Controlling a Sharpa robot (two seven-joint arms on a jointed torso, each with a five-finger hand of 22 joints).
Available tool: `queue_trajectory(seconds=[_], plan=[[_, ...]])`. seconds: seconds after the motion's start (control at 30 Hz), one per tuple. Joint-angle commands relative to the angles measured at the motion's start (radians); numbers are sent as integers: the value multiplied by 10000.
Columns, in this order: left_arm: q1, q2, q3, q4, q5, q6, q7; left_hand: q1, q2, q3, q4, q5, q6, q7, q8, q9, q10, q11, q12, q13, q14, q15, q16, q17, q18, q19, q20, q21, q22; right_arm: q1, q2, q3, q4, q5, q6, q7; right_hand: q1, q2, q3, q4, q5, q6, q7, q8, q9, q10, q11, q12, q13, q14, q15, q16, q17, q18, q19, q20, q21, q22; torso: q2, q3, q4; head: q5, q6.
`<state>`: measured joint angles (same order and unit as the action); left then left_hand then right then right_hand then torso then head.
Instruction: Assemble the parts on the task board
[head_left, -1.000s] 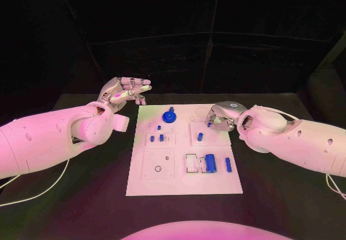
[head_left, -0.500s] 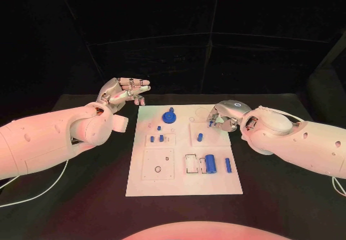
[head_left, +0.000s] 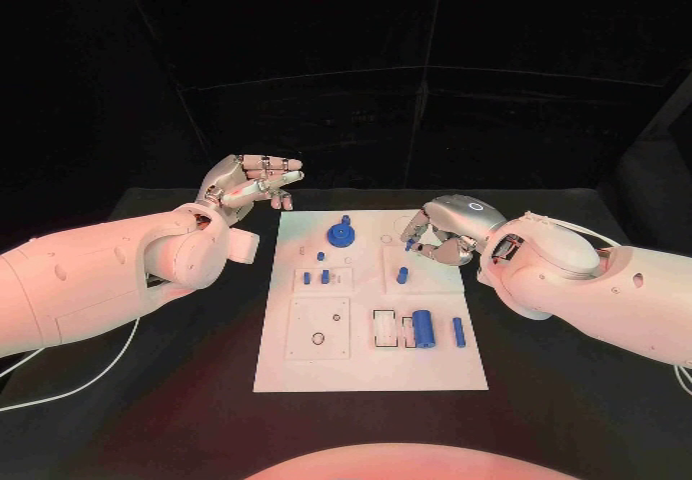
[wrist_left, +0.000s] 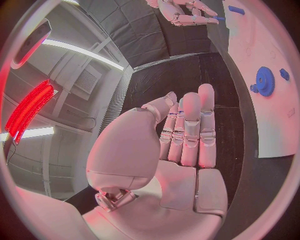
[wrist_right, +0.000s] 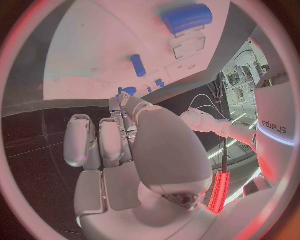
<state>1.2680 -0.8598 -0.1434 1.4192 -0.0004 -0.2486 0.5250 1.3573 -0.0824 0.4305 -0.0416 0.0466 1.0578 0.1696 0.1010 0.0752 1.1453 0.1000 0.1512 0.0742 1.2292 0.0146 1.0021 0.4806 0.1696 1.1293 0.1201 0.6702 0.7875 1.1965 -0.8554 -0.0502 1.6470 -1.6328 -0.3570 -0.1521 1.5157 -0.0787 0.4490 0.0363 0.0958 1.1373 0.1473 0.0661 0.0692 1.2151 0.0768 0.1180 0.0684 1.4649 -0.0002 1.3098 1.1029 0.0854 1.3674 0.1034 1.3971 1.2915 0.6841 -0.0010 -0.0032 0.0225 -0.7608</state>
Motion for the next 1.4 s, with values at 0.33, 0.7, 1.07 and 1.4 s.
queue_trajectory(seconds=[0.33, 0.7, 1.07, 1.4], plan=[[11, 58, 7, 9, 33, 6, 251, 29, 32, 2, -42, 52, 58, -3, 68, -17, -36, -8, 61, 15, -57, 5, -24, -15, 143, -45, -20, -35, -14, 46, 696, 52, 459, 335, -559, 461, -152, 7, 126, -60, 80, 60, 20, 18, 16, 58, -4, 23, 13, 257, -47, 47, 11, -156, 91, -3, 61, 37, 27, -18, -5, 427, -20], [12, 141, 8, -33, 34, 3, 246, 59, 43, -5, -65, 51, 50, 3, 69, -19, -51, -4, 74, 14, -57, 4, -26, -25, 143, -35, -24, -45, -24, -311, 1707, -210, -3, 209, -336, 726, -192, -6, 181, -101, 111, 49, 26, 10, 13, 51, 2, 20, 12, 247, -44, 24, -42, -146, 63, -2, 38, -1, 2, -13, -8, 875, -242], [15, 167, 9, -60, 51, 8, 242, 61, 43, -9, -68, 51, 46, 5, 68, -20, -56, -2, 76, 13, -55, 5, -25, -26, 143, -33, -24, -47, -26, -804, 2173, -519, -253, 50, -49, 767, -234, -15, 218, -129, 121, 38, 35, 5, 10, 44, 9, 17, 12, 239, -39, 9, -75, -139, 42, 1, 22, -28, 1, -2, -23, 1109, -357], [15, 189, 9, -92, 54, 40, 243, 59, 43, -16, -68, 50, 45, 7, 69, -20, -58, 0, 80, 13, -55, 6, -25, -28, 142, -30, -24, -49, -28, -986, 2269, -542, -324, 38, 127, 756, -251, -24, 229, -145, 121, 36, 35, 5, 10, 45, 9, 19, 14, 235, -37, 2, -90, -137, 34, 2, 16, -38, 0, -2, -14, 1180, -408]])
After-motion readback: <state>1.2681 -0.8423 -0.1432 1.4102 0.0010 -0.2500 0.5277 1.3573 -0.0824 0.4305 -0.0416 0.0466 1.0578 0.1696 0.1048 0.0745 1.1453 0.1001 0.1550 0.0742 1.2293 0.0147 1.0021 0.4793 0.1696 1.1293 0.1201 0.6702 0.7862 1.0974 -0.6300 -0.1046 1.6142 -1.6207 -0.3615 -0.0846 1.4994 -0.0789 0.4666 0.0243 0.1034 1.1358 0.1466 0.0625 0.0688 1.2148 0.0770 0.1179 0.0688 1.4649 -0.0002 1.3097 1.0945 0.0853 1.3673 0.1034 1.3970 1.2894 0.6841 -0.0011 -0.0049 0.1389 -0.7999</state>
